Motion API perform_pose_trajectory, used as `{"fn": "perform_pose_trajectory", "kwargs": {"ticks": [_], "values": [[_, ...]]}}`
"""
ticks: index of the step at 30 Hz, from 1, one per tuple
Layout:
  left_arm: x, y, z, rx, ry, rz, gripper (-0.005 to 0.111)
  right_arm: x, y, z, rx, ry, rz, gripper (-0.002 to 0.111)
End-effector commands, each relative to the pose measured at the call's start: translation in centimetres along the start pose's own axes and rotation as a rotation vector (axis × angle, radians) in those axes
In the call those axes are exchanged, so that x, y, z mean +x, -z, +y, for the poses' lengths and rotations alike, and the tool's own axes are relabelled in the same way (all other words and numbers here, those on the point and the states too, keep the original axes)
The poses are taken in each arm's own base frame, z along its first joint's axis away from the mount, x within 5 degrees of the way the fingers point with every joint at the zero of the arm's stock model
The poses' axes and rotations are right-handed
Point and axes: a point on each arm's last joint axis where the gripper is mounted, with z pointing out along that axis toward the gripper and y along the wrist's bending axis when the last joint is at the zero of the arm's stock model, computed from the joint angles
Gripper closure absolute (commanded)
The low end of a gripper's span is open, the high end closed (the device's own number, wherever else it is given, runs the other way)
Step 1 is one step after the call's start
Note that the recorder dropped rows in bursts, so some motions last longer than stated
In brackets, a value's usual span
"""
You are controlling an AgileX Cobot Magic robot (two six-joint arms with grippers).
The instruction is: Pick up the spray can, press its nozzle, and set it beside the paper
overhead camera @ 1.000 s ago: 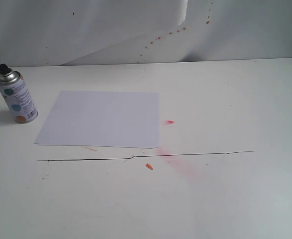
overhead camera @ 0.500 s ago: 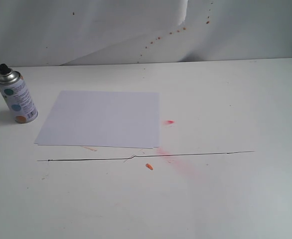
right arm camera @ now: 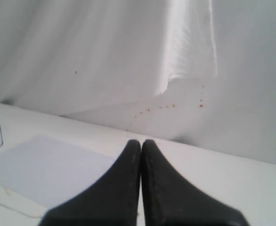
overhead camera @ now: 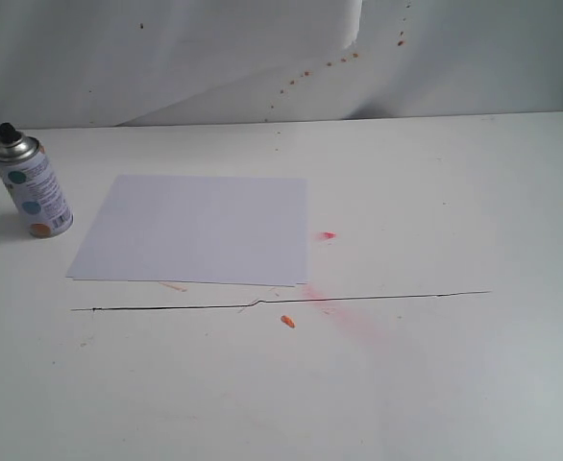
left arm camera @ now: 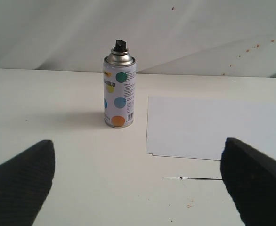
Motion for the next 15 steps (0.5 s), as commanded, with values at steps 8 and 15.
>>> {"fn": "perform_pose_trajectory", "kwargs": {"ticks": [8, 15], "values": [[0.1, 0.0, 0.0, 0.006, -0.004, -0.008, 0.018, 9.0, 1.6, -0.1, 0.085, 0.013, 0.092, 0.108], [0.1, 0.0, 0.0, 0.006, -0.004, -0.008, 0.018, 9.3, 1.7, -0.1, 0.086, 0.058, 0.127, 0.108]]}}
